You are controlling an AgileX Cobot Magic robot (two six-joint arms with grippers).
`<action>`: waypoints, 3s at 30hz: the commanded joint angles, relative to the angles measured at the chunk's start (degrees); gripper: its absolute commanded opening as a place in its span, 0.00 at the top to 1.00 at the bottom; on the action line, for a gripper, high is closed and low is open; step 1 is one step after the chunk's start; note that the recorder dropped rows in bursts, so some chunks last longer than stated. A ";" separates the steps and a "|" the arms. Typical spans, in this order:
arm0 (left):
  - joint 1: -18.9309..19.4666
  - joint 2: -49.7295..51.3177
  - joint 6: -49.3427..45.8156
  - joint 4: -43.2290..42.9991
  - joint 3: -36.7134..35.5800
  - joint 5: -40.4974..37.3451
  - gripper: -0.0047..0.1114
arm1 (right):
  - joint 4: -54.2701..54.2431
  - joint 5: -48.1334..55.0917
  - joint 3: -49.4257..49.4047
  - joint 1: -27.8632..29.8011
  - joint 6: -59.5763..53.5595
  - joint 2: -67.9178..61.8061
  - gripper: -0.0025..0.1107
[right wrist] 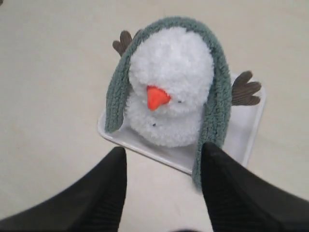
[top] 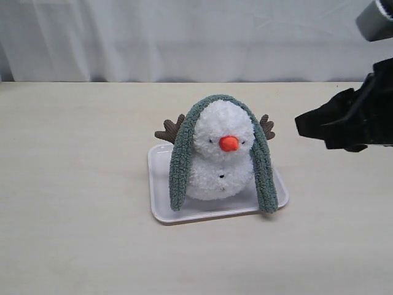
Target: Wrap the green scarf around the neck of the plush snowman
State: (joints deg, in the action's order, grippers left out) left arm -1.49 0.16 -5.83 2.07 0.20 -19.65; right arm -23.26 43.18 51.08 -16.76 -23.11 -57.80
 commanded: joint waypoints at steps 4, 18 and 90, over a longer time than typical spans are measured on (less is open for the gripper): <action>0.06 -0.16 -0.10 -1.19 -0.20 8.74 0.96 | 0.80 -8.12 -4.52 -0.09 -0.56 11.58 0.57; 0.06 -0.16 18.36 -0.88 -0.20 34.10 0.96 | 1.72 -17.61 -11.76 -0.09 -3.18 29.68 0.92; -32.54 104.69 -32.20 31.58 68.15 7.94 0.60 | 1.49 -23.57 -15.79 -0.09 -2.65 38.25 0.94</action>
State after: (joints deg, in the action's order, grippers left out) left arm -33.89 103.42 -38.31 33.08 68.06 -12.45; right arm -22.21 20.01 35.48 -16.76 -25.92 -19.79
